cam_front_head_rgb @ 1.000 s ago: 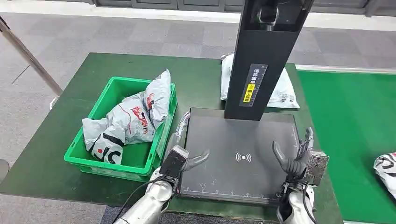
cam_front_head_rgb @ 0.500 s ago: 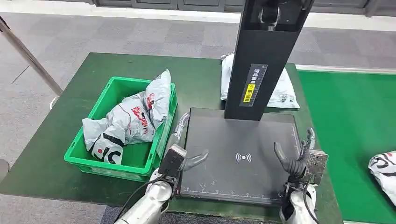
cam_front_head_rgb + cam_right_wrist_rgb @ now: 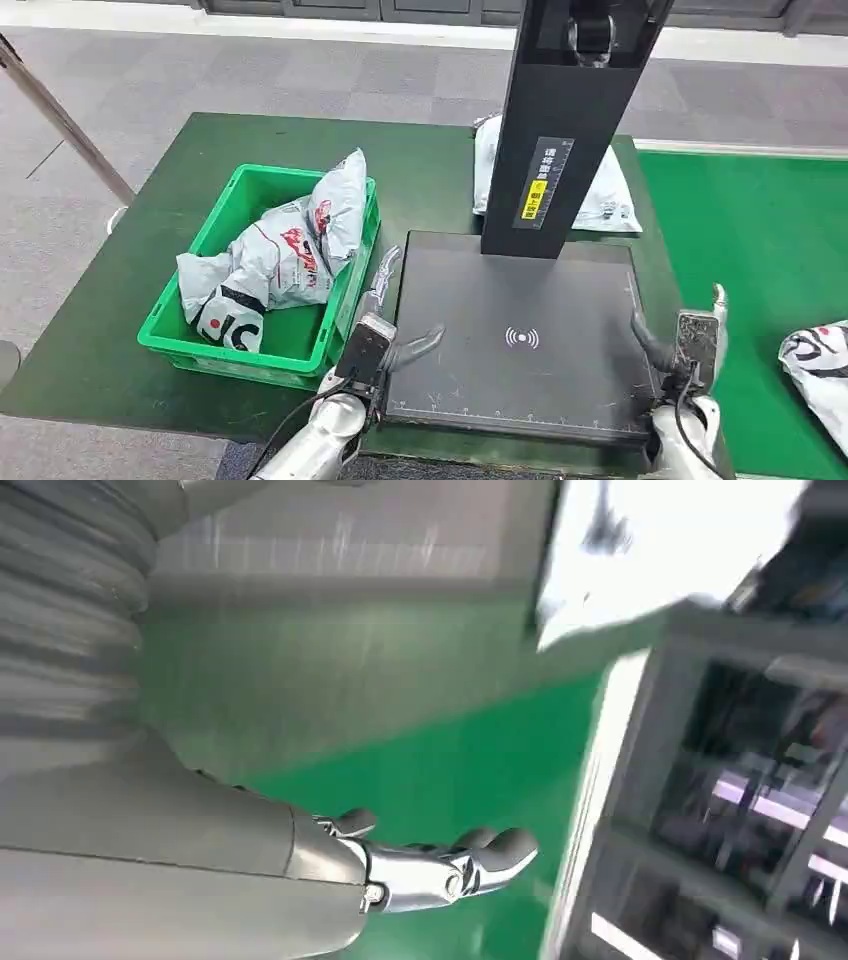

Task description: Moved the parcel from conveyor to table for the left to box.

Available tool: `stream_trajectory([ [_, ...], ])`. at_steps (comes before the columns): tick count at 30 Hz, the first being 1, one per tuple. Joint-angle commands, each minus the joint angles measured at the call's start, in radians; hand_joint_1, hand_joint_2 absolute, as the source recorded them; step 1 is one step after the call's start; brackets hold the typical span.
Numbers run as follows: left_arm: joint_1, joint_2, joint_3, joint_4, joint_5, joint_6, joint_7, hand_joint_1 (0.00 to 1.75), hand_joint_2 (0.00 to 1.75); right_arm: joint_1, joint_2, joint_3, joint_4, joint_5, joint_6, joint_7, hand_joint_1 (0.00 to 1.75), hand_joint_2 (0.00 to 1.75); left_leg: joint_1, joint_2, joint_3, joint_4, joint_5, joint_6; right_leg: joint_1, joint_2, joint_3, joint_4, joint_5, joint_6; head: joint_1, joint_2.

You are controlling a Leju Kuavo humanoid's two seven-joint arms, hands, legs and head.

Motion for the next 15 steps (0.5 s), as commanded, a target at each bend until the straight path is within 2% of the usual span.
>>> stream_trajectory([
  [1, -0.01, 0.037, -0.004, 0.016, 0.017, 0.006, -0.013, 0.0, 1.75, -0.157, -0.155, -0.085, 0.452, 0.208, -0.174, 0.085, 0.0, 1.75, 0.001, 0.002, 0.003, -0.003, 0.001, 0.0, 0.001, 0.0, 0.004, -0.004, 0.002, -0.001, -0.001, 0.0],
  [3, -0.008, 0.04, -0.009, 0.013, 0.018, 0.001, -0.016, 0.0, 1.75, -0.17, -0.189, -0.091, 0.498, 0.32, -0.211, 0.179, 0.0, 1.75, 0.001, 0.003, 0.003, -0.001, 0.0, 0.001, 0.002, 0.001, 0.004, -0.004, 0.002, 0.001, 0.0, 0.0],
  [5, -0.006, 0.038, -0.013, 0.013, 0.015, 0.003, -0.018, 0.0, 1.75, -0.149, -0.193, -0.19, 0.47, 0.463, -0.211, 0.226, 0.0, 1.75, 0.0, 0.002, 0.002, -0.002, 0.001, 0.001, 0.0, 0.0, 0.004, -0.005, 0.003, 0.001, 0.0, 0.0],
  [6, -0.006, 0.037, -0.014, 0.013, 0.015, 0.003, -0.018, 0.0, 1.75, -0.146, -0.196, -0.198, 0.47, 0.479, -0.211, 0.234, 0.0, 1.75, -0.001, 0.0, 0.001, -0.001, 0.001, 0.001, 0.0, -0.002, 0.003, -0.003, 0.002, 0.001, 0.0, 0.0],
  [15, -0.006, 0.037, -0.014, 0.013, 0.015, 0.003, -0.018, 0.0, 1.75, -0.146, -0.196, -0.198, 0.47, 0.479, -0.211, 0.234, 0.0, 1.75, 0.0, 0.004, 0.001, 0.0, 0.0, 0.001, 0.0, 0.003, 0.002, -0.003, 0.003, 0.002, 0.0, 0.0],
])
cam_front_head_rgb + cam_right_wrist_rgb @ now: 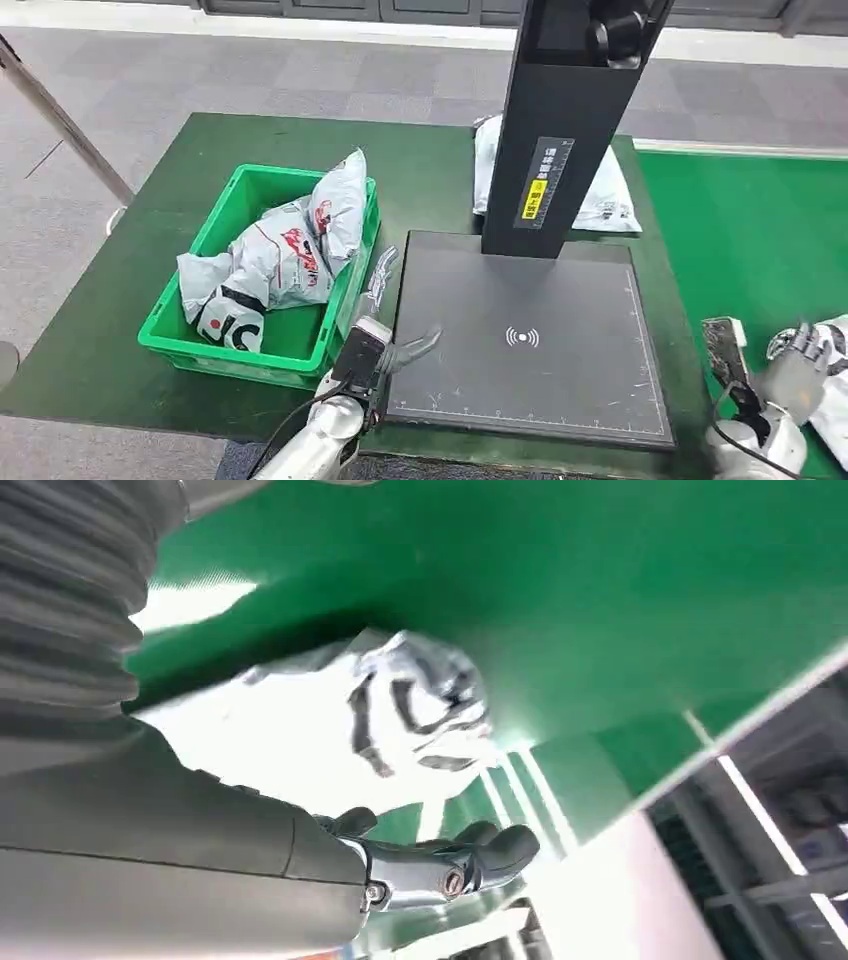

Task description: Moved the parcel from conveyor to table for the left to box.

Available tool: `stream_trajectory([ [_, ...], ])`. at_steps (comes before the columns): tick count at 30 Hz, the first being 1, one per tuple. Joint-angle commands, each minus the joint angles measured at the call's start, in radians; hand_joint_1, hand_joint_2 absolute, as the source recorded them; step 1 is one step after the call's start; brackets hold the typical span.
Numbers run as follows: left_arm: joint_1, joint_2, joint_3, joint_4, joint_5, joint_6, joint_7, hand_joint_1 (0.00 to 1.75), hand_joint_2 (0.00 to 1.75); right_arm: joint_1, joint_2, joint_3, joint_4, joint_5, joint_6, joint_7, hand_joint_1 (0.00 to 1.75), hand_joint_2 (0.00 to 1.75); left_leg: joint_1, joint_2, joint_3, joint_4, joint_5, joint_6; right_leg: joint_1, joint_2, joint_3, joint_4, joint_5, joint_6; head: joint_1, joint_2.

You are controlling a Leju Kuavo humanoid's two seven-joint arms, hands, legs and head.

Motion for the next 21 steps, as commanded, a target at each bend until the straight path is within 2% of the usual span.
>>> stream_trajectory([
  [1, -0.015, 0.03, -0.014, 0.026, 0.004, 0.0, 0.002, 0.0, 1.75, -0.048, -0.001, -0.088, 0.103, 0.002, 0.0, 0.003, 0.0, 1.75, 0.001, 0.003, 0.003, -0.002, 0.0, -0.001, 0.001, 0.001, 0.002, -0.003, 0.001, -0.002, 0.0, 0.0],
  [5, -0.015, 0.03, -0.014, 0.026, 0.004, 0.0, 0.002, 0.0, 1.75, -0.048, -0.001, -0.088, 0.103, 0.002, 0.0, 0.003, 0.0, 1.75, 0.001, 0.003, 0.001, -0.001, 0.0, -0.001, 0.001, 0.001, 0.001, -0.002, 0.001, -0.002, 0.0, 0.0],
  [9, -0.02, 0.032, -0.012, 0.04, 0.013, -0.006, -0.008, 0.0, 1.75, -0.084, -0.038, -0.091, 0.23, 0.054, 0.027, 0.093, 0.0, 1.75, 0.001, 0.004, 0.002, -0.002, 0.0, -0.001, 0.002, 0.002, 0.001, -0.003, 0.001, -0.002, 0.0, 0.0],
  [12, -0.018, 0.037, -0.01, 0.03, 0.021, -0.017, -0.015, 0.0, 1.75, -0.087, -0.074, -0.077, 0.283, 0.099, 0.049, 0.207, 0.0, 1.75, 0.0, 0.001, 0.001, -0.001, 0.0, -0.001, 0.001, 0.0, 0.001, -0.002, 0.0, -0.001, 0.0, 0.0],
  [19, -0.024, 0.047, -0.012, 0.027, 0.024, -0.024, -0.014, 0.0, 1.75, -0.076, -0.094, -0.09, 0.3, 0.116, 0.083, 0.279, 0.0, 1.75, 0.001, 0.004, 0.003, -0.003, 0.0, -0.002, 0.002, 0.001, 0.003, -0.004, 0.001, -0.003, 0.0, 0.0],
  [21, -0.026, 0.049, -0.012, 0.025, 0.028, -0.029, -0.016, 0.0, 1.75, -0.085, -0.106, -0.088, 0.314, 0.128, 0.138, 0.329, 0.0, 1.75, 0.001, 0.004, 0.002, -0.002, 0.0, -0.002, 0.002, 0.001, 0.002, -0.003, 0.001, -0.003, 0.0, 0.0],
])
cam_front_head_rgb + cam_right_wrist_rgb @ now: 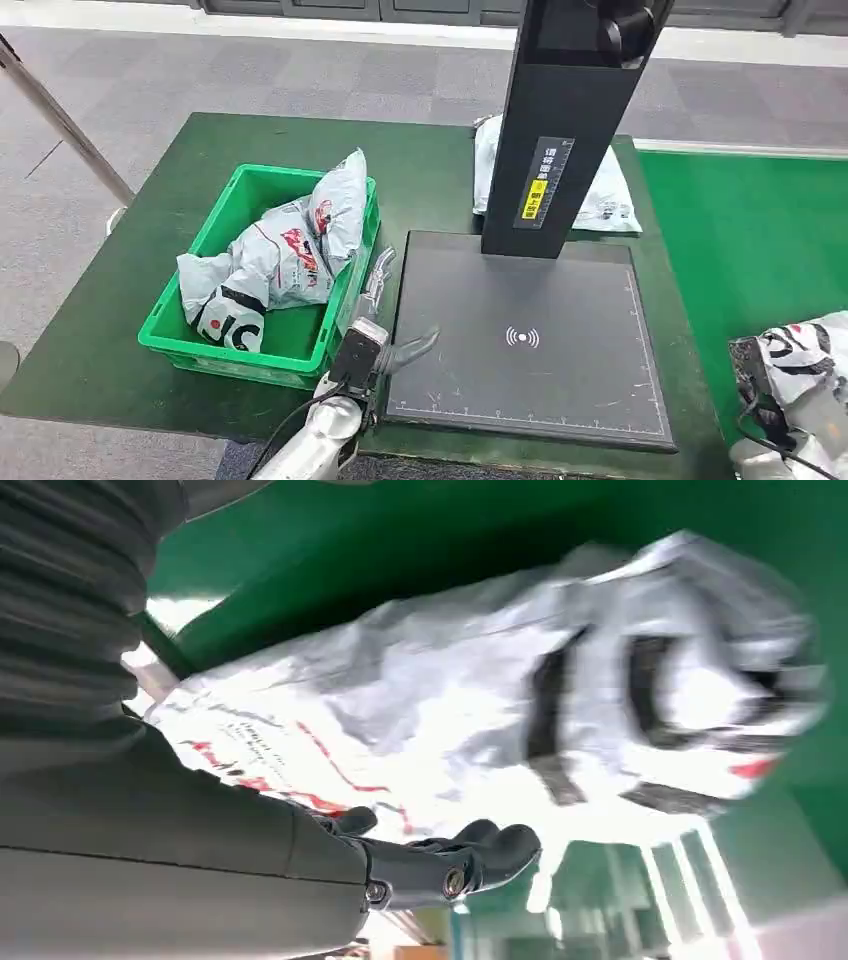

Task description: Moved the parcel from conveyor to table for the left to box.

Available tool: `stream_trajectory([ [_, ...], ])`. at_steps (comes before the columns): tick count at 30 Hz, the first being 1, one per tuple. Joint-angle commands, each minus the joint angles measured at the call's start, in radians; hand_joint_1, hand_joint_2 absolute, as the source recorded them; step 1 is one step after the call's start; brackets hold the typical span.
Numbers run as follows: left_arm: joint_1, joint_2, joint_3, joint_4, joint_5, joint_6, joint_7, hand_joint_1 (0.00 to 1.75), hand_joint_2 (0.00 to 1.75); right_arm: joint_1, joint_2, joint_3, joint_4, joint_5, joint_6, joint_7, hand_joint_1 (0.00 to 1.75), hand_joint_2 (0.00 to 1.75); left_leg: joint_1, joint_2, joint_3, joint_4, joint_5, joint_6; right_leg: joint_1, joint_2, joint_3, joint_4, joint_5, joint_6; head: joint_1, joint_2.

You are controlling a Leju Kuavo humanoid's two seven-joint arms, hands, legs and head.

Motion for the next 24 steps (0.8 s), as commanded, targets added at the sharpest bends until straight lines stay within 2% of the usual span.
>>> stream_trajectory([
  [1, -0.03, 0.044, -0.013, 0.025, 0.011, -0.017, -0.002, 0.0, 1.75, -0.051, -0.034, -0.054, 0.131, 0.04, 0.11, 0.121, 0.0, 1.75, 0.001, 0.004, 0.003, -0.003, 0.0, -0.002, 0.002, 0.002, 0.002, -0.003, 0.001, -0.003, 0.0, 0.0],
  [4, -0.035, 0.047, -0.016, 0.025, 0.015, -0.027, 0.003, 0.0, 1.75, -0.044, -0.05, -0.057, 0.139, 0.053, 0.205, 0.2, 0.0, 1.75, 0.001, 0.003, 0.002, -0.002, 0.001, -0.001, 0.001, 0.0, 0.001, -0.003, 0.001, -0.002, 0.0, 0.0],
  [6, -0.036, 0.049, -0.017, 0.026, 0.017, -0.031, 0.005, 0.0, 1.75, -0.035, -0.059, -0.061, 0.135, 0.062, 0.208, 0.218, 0.0, 1.75, 0.001, 0.002, 0.001, 0.0, 0.0, -0.001, 0.002, 0.0, 0.001, -0.001, 0.0, -0.001, 0.0, 0.0],
  [7, -0.035, 0.053, -0.02, 0.027, 0.018, -0.036, 0.006, 0.0, 1.75, -0.034, -0.069, -0.074, 0.144, 0.053, 0.247, 0.233, 0.0, 1.75, 0.002, 0.002, 0.002, -0.001, 0.0, -0.001, 0.002, 0.0, 0.002, -0.003, 0.001, -0.002, 0.0, 0.0],
  [12, -0.036, 0.055, -0.02, 0.033, 0.02, -0.039, 0.005, 0.0, 1.75, -0.026, -0.079, -0.082, 0.139, 0.049, 0.27, 0.232, 0.02, 1.75, 0.001, -0.001, 0.002, -0.001, 0.001, 0.0, 0.002, -0.004, 0.005, -0.004, 0.001, -0.001, 0.0, 0.0],
  [13, -0.044, 0.055, -0.023, 0.043, 0.025, -0.045, 0.002, 0.0, 1.75, -0.026, -0.081, -0.118, 0.142, 0.013, 0.355, 0.228, 1.75, 1.75, 0.002, 0.0, 0.002, -0.001, 0.001, 0.001, 0.002, -0.003, 0.005, -0.005, 0.001, -0.001, 0.0, 0.0],
  [14, -0.052, 0.054, -0.026, 0.054, 0.03, -0.051, 0.0, 0.0, 1.75, -0.021, -0.083, -0.152, 0.142, -0.023, 0.423, 0.211, 1.75, 1.75, 0.002, -0.001, 0.002, 0.0, 0.001, 0.001, 0.002, -0.004, 0.006, -0.005, 0.001, -0.001, 0.0, 0.0],
  [17, -0.071, 0.052, -0.029, 0.081, 0.044, -0.061, -0.009, 0.0, 1.75, -0.01, -0.094, -0.19, 0.139, -0.058, 0.515, 0.165, 1.75, 1.75, 0.002, -0.002, 0.002, 0.001, 0.001, 0.003, 0.002, -0.005, 0.007, -0.005, 0.001, 0.0, 0.0, 0.0],
  [20, -0.079, 0.052, -0.03, 0.099, 0.057, -0.054, -0.017, 0.0, 1.75, -0.059, -0.092, -0.174, 0.145, -0.038, 0.562, 0.168, 1.75, 1.75, 0.002, -0.001, 0.003, 0.002, 0.0, 0.004, 0.002, -0.003, 0.008, -0.006, 0.002, 0.002, 0.0, 0.0],
  [24, -0.077, 0.05, -0.032, 0.098, 0.06, -0.051, -0.019, 0.0, 1.75, -0.074, -0.086, -0.172, 0.144, -0.031, 0.563, 0.174, 1.75, 1.75, 0.003, 0.002, 0.003, 0.003, 0.0, 0.006, 0.003, 0.0, 0.008, -0.007, 0.004, 0.003, 0.0, 0.0],
])
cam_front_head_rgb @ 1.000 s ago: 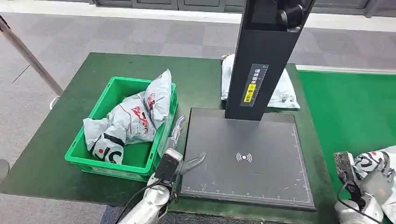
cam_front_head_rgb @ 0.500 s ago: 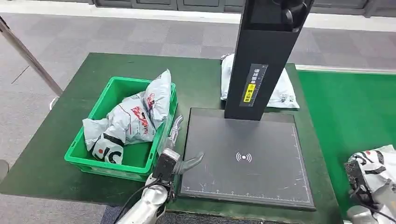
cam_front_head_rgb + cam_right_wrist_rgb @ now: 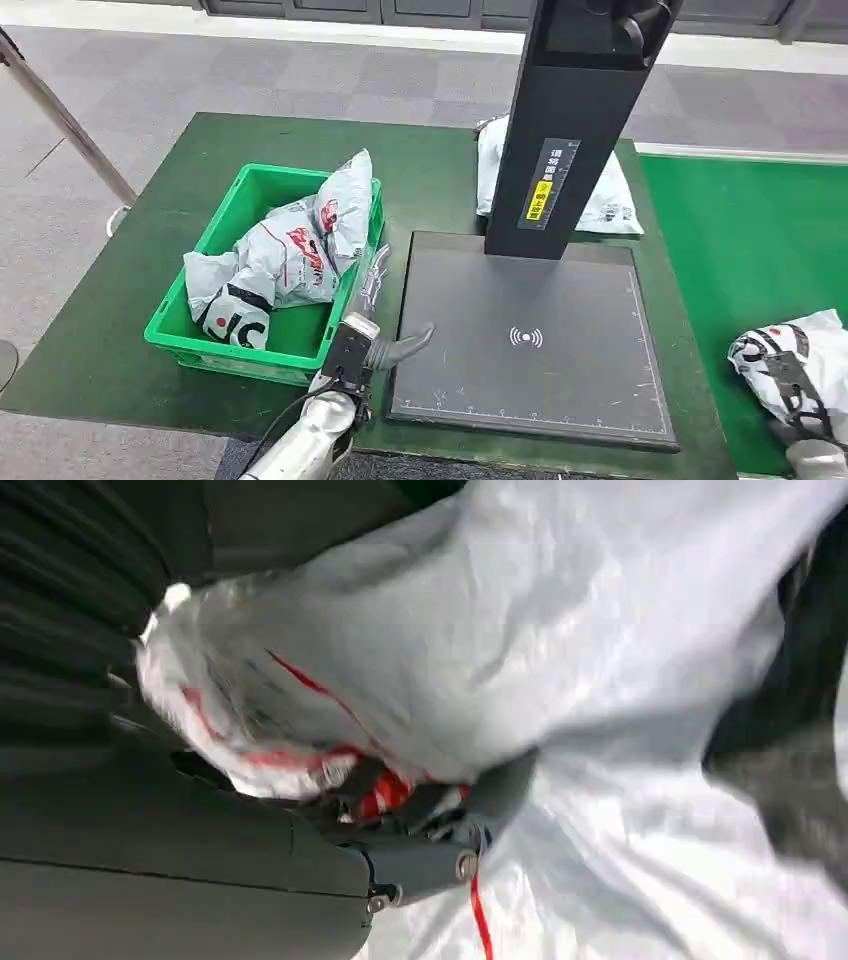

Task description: Moved the parcel from conveyor to table for the left to box.

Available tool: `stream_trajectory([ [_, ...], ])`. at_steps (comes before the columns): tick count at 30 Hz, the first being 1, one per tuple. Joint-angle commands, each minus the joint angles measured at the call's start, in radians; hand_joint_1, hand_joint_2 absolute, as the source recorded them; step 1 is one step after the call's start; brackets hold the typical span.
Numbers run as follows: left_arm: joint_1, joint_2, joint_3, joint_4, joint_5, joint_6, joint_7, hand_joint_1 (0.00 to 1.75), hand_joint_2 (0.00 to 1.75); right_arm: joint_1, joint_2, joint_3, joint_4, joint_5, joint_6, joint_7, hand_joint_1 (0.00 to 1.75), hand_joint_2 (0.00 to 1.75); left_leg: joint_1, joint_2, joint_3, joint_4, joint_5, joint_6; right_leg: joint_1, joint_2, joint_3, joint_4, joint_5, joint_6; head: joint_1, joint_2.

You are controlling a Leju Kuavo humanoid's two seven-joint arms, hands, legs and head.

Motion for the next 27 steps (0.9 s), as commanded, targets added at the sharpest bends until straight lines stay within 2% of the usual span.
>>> stream_trajectory([
  [1, -0.053, 0.031, -0.034, 0.078, 0.016, -0.002, -0.003, 0.0, 1.75, -0.028, 0.028, -0.065, 0.066, 0.006, 0.042, 0.0, 1.75, 1.75, 0.001, 0.004, 0.001, -0.004, 0.002, -0.002, 0.002, 0.002, 0.0, -0.005, 0.003, -0.002, 0.0, 0.0],
  [4, -0.054, 0.031, -0.044, 0.067, 0.019, -0.004, 0.01, 0.0, 1.75, -0.022, 0.039, -0.085, 0.053, -0.003, 0.016, -0.064, 1.75, 1.75, 0.001, 0.002, 0.001, 0.0, 0.0, -0.001, 0.002, 0.001, 0.001, -0.001, 0.001, -0.001, 0.0, 0.0],
  [8, -0.047, 0.034, -0.041, 0.052, 0.023, 0.01, 0.025, 0.0, 1.75, -0.042, 0.079, -0.072, 0.017, 0.016, -0.099, -0.178, 1.75, 1.75, 0.002, 0.004, 0.001, -0.001, 0.0, -0.001, 0.002, 0.003, 0.0, -0.002, 0.001, -0.001, 0.0, 0.0],
  [11, -0.026, 0.043, -0.024, 0.028, 0.009, 0.053, 0.025, 0.0, 1.75, -0.066, 0.138, -0.04, -0.049, 0.025, -0.241, -0.333, 1.75, 1.75, 0.002, 0.007, 0.001, -0.001, 0.0, -0.001, 0.002, 0.006, -0.001, -0.001, 0.002, -0.001, 0.0, 0.0],
  [12, -0.018, 0.047, -0.018, 0.022, -0.003, 0.074, 0.024, 0.0, 1.75, -0.059, 0.171, -0.041, -0.095, -0.024, -0.246, -0.423, 1.75, 1.75, 0.002, 0.011, 0.001, -0.002, 0.0, -0.002, 0.002, 0.009, -0.002, -0.002, 0.003, -0.002, 0.0, 0.0],
  [13, -0.015, 0.05, -0.014, 0.023, -0.007, 0.076, 0.024, 0.0, 1.75, -0.039, 0.208, -0.036, -0.157, -0.074, -0.257, -0.502, 1.75, 1.75, 0.002, 0.009, 0.0, -0.001, 0.0, -0.001, 0.002, 0.008, -0.002, 0.0, 0.002, -0.001, 0.0, 0.0],
  [14, -0.014, 0.053, -0.005, 0.03, -0.018, 0.089, 0.023, 0.0, 1.75, 0.02, 0.264, 0.012, -0.289, -0.159, -0.244, -0.576, 1.75, 1.75, 0.002, 0.012, 0.0, -0.003, 0.0, -0.002, 0.002, 0.011, -0.003, -0.001, 0.004, -0.002, 0.0, 0.0],
  [15, -0.017, 0.054, 0.002, 0.041, -0.029, 0.099, 0.02, 0.0, 1.75, 0.084, 0.301, 0.072, -0.418, -0.234, -0.226, -0.579, 1.75, 1.75, 0.003, 0.009, 0.0, -0.002, 0.0, -0.002, 0.003, 0.008, -0.002, -0.001, 0.003, -0.002, 0.0, 0.0],
  [16, -0.02, 0.053, 0.01, 0.049, -0.031, 0.093, 0.014, 0.0, 1.75, 0.13, 0.31, 0.138, -0.504, -0.271, -0.246, -0.518, 1.75, 1.75, 0.003, 0.012, 0.001, -0.004, 0.0, -0.003, 0.003, 0.01, -0.002, -0.003, 0.004, -0.002, 0.0, 0.0],
  [18, -0.022, 0.05, 0.015, 0.055, -0.033, 0.09, 0.01, 0.0, 1.75, 0.155, 0.299, 0.19, -0.539, -0.309, -0.263, -0.486, 1.75, 1.75, 0.003, 0.009, 0.001, -0.004, 0.001, -0.003, 0.004, 0.008, -0.002, -0.002, 0.003, -0.003, 0.0, 0.0],
  [23, -0.022, 0.046, 0.018, 0.053, -0.039, 0.091, 0.012, 0.0, 1.75, 0.139, 0.257, 0.229, -0.488, -0.372, -0.275, -0.505, 1.75, 1.75, 0.003, 0.0, -0.002, -0.002, 0.001, -0.003, 0.002, -0.001, -0.003, 0.001, 0.0, -0.003, 0.0, 0.0],
  [27, -0.022, 0.046, 0.018, 0.053, -0.039, 0.091, 0.012, 0.0, 1.75, 0.139, 0.257, 0.229, -0.488, -0.372, -0.275, -0.505, 1.75, 1.75, 0.003, 0.0, -0.004, -0.001, 0.001, -0.003, 0.002, 0.001, -0.004, 0.001, 0.0, -0.002, 0.0, 0.0],
])
